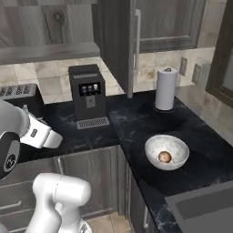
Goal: Pick the mushrooms from the cabinet and place them in one bowl. Pick the lemon wedge from the sink and place it in the other bowl.
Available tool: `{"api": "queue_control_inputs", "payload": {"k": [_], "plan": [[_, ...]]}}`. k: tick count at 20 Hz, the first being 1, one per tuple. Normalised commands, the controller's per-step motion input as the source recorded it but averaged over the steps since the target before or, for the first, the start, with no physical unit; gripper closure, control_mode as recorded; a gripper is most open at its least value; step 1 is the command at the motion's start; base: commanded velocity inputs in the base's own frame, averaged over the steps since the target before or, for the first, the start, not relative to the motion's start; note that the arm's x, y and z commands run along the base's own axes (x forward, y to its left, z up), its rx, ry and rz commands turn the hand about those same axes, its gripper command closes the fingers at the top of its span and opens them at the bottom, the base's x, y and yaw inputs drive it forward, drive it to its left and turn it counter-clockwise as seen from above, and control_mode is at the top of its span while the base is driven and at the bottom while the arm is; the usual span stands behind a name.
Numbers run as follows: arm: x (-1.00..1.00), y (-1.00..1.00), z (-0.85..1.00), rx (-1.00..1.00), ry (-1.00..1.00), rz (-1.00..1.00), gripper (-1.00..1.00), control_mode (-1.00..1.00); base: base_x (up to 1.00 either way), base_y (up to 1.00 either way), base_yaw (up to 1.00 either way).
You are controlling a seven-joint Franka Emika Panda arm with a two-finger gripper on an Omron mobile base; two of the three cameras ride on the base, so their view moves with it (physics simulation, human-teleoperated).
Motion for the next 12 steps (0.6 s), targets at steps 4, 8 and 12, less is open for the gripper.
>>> {"api": "queue_control_inputs", "payload": {"k": [4, 8, 12], "plan": [[0.00, 0.00, 0.00, 0.00, 0.00, 0.00, 1.00, 1.00, -0.13, 0.00, -0.44], [0.00, 0.00, 0.00, 0.00, 0.00, 0.00, 1.00, 1.00, -0.06, 0.00, -0.45], [0.00, 0.00, 0.00, 0.00, 0.00, 0.00, 1.00, 1.00, -0.03, -0.02, -0.42]]}}
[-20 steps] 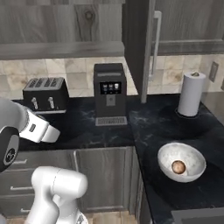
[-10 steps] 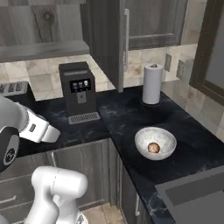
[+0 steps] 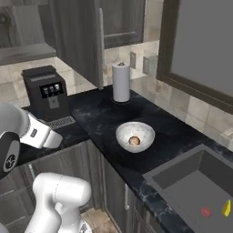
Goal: Pick the mushrooms from the cabinet and place them in one bowl. Pick the lemon wedge from the sink and place it in the other bowl.
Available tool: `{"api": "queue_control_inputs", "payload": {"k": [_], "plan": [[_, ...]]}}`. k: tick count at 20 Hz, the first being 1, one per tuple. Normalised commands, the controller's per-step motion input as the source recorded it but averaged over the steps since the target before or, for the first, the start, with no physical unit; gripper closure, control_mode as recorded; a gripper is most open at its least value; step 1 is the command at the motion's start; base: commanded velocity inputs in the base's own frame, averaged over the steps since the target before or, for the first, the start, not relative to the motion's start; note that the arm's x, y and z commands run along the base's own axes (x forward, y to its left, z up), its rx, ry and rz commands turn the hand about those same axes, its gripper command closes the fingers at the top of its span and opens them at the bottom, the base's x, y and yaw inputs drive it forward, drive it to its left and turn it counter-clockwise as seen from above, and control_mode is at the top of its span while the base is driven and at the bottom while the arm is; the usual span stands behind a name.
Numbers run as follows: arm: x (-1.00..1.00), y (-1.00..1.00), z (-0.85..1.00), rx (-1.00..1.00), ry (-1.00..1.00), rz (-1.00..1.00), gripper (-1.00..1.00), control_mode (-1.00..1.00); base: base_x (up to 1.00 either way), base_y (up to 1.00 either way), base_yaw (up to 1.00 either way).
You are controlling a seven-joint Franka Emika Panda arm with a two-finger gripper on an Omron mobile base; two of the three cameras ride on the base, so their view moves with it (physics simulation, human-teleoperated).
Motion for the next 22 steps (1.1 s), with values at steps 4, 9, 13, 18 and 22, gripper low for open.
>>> {"api": "queue_control_inputs", "payload": {"k": [4, 9, 13, 18, 22], "plan": [[0.00, 0.00, 0.00, 0.00, 0.00, 0.00, 1.00, 1.00, -0.03, -0.08, -0.39], [0.00, 0.00, 0.00, 0.00, 0.00, 0.00, 1.00, 1.00, 0.00, -0.17, -0.32], [0.00, 0.00, 0.00, 0.00, 0.00, 0.00, 1.00, 1.00, 0.00, -0.17, -0.34], [0.00, 0.00, 0.00, 0.00, 0.00, 0.00, 1.00, 1.00, 0.00, -0.16, -0.37], [0.00, 0.00, 0.00, 0.00, 0.00, 0.00, 1.00, 1.00, 0.06, -0.22, -0.36]]}}
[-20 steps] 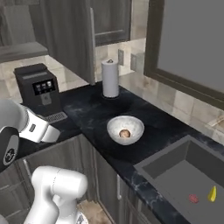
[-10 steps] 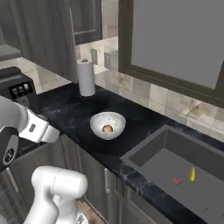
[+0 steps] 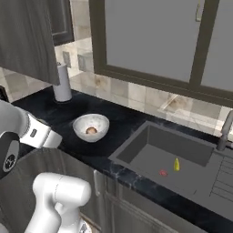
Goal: Pick the mushrooms from the cabinet and place them in one bowl. Pick the lemon wedge from the sink and place it in the other bowl.
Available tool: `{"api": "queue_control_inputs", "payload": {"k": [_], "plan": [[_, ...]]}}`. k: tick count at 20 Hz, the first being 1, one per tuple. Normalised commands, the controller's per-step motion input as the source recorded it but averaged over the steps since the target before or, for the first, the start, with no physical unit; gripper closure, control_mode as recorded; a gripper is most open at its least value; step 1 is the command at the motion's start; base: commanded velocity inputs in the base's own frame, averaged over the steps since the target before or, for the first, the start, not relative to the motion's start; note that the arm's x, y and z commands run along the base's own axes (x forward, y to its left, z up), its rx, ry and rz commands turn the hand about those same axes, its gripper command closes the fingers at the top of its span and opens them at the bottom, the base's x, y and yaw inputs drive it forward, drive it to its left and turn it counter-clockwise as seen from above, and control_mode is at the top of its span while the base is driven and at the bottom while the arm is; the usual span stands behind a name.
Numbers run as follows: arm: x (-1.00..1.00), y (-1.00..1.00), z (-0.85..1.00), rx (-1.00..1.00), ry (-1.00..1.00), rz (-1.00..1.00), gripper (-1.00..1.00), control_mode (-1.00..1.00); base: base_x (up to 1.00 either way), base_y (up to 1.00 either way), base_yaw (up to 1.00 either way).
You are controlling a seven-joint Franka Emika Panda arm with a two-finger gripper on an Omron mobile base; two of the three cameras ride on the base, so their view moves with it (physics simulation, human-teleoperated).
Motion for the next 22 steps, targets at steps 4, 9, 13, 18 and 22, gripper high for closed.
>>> {"api": "queue_control_inputs", "payload": {"k": [4, 9, 13, 18, 22], "plan": [[0.00, 0.00, 0.00, 0.00, 0.00, 0.00, 1.00, 1.00, 0.04, -0.23, -0.39], [0.00, 0.00, 0.00, 0.00, 0.00, 0.00, 1.00, 1.00, 0.07, -0.08, -0.41], [0.00, 0.00, 0.00, 0.00, 0.00, 0.00, 1.00, 1.00, 0.22, -0.05, -0.27], [0.00, 0.00, 0.00, 0.00, 0.00, 0.00, 1.00, 1.00, 0.34, 0.00, -0.08], [0.00, 0.00, 0.00, 0.00, 0.00, 0.00, 1.00, 1.00, 0.27, -0.13, 0.00]]}}
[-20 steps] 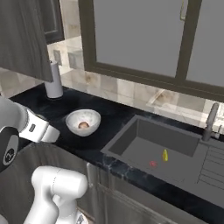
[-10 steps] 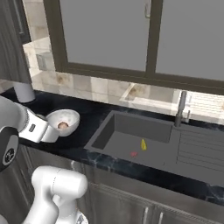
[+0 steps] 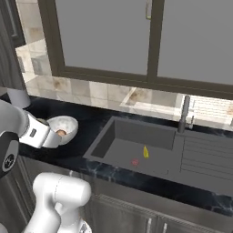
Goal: Pick the mushrooms from the cabinet and place them in one bowl. Pick the lemon wedge from the sink and place it in the other bowl.
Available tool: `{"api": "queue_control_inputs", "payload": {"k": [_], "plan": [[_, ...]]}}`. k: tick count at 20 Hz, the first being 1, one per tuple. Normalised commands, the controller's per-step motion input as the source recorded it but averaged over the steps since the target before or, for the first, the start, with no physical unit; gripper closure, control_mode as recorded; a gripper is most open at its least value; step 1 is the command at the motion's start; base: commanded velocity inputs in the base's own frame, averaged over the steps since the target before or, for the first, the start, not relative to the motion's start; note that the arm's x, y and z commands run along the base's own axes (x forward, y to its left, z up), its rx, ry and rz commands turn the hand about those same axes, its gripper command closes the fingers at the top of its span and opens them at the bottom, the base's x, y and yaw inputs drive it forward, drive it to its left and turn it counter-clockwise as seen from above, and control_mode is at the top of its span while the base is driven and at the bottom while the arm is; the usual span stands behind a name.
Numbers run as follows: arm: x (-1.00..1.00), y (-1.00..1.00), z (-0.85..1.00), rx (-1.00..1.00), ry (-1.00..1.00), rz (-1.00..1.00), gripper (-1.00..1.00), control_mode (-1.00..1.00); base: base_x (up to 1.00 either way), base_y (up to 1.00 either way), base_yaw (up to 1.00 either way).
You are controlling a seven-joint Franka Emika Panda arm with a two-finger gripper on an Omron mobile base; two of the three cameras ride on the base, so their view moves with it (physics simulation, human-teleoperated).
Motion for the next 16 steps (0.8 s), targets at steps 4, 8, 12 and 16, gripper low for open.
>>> {"api": "queue_control_inputs", "payload": {"k": [4, 8, 12, 16], "plan": [[0.00, 0.00, 0.00, 0.00, 0.00, 0.00, 1.00, 1.00, 0.21, -0.14, 0.00], [0.00, 0.00, 0.00, 0.00, 0.00, 0.00, 1.00, 1.00, 0.27, -0.20, 0.02], [0.00, 0.00, 0.00, 0.00, 0.00, 0.00, 1.00, 1.00, 0.32, -0.22, 0.03], [0.00, 0.00, 0.00, 0.00, 0.00, 0.00, 1.00, 1.00, 0.27, -0.04, 0.02]]}}
